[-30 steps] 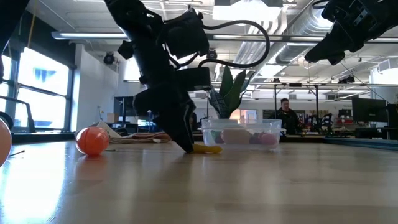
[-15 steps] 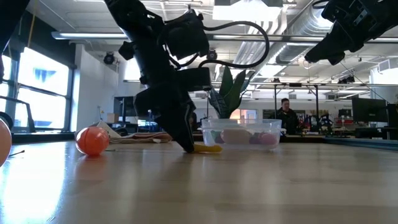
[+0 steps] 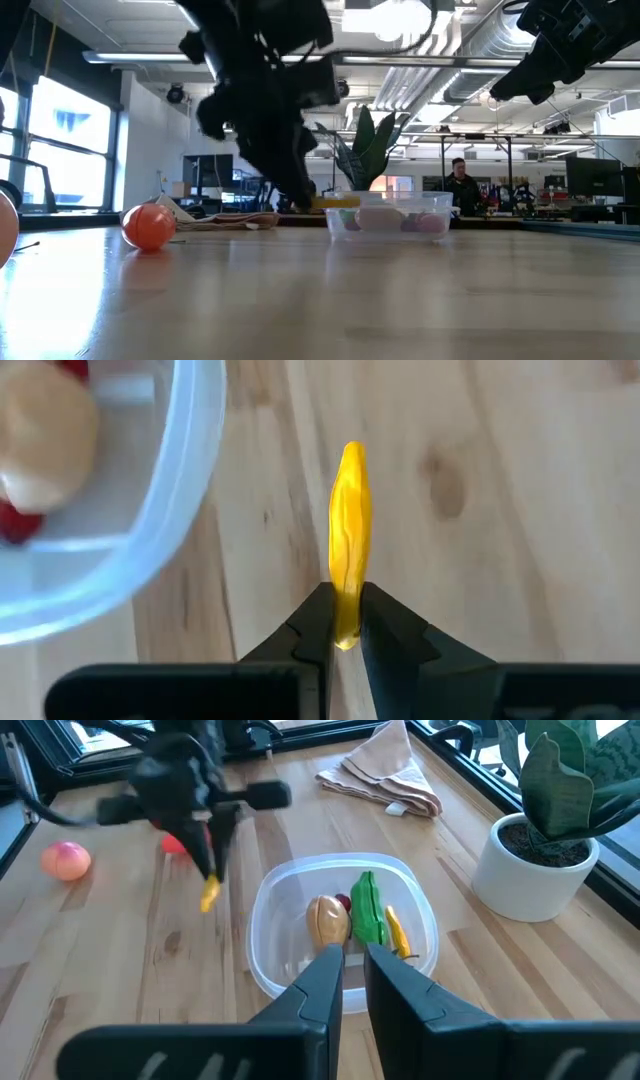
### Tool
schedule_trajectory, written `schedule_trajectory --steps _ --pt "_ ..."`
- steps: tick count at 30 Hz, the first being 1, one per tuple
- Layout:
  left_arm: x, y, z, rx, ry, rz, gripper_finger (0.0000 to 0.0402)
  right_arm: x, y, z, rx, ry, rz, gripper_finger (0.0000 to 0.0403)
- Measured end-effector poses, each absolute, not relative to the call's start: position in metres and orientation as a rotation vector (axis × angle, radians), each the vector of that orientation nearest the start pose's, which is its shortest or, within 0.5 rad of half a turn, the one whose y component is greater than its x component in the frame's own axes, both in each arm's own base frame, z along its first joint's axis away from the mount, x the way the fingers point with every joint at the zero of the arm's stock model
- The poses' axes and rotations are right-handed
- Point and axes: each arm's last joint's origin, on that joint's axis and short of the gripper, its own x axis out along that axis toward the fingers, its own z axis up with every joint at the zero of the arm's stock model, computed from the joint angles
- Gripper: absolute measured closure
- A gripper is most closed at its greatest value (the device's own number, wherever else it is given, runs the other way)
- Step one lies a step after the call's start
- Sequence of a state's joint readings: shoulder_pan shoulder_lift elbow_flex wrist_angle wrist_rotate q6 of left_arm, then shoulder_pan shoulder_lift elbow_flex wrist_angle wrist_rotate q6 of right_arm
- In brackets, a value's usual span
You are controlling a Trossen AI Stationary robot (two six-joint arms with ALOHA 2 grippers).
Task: Pick and placing Produce into tupperware
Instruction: Put the corn into the transparent bin
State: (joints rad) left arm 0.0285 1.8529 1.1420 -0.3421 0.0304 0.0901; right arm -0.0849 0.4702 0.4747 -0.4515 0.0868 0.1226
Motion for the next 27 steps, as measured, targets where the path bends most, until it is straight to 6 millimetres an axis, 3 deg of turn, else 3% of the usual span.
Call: schedule_trajectory --steps 8,16,19,27 --pt "0.389 0.002 0.211 0.176 0.953 -0.019 0.0367 0.116 -0.012 0.242 0.120 0.437 -0.196 0.0367" --pt "0.403 0.044 0.258 0.204 0.832 0.059 0.0367 0.116 -0.012 0.242 0.120 0.437 -0.196 0.0367" --pt "0.401 0.062 0.251 0.163 0.851 0.048 0.0367 0.116 -0.012 0.242 0.120 0.437 -0.196 0.0367" --pt "0.406 0.091 0.197 0.084 0.993 0.058 0.0367 0.116 -0.012 0.242 0.120 0.437 -0.196 0.0367"
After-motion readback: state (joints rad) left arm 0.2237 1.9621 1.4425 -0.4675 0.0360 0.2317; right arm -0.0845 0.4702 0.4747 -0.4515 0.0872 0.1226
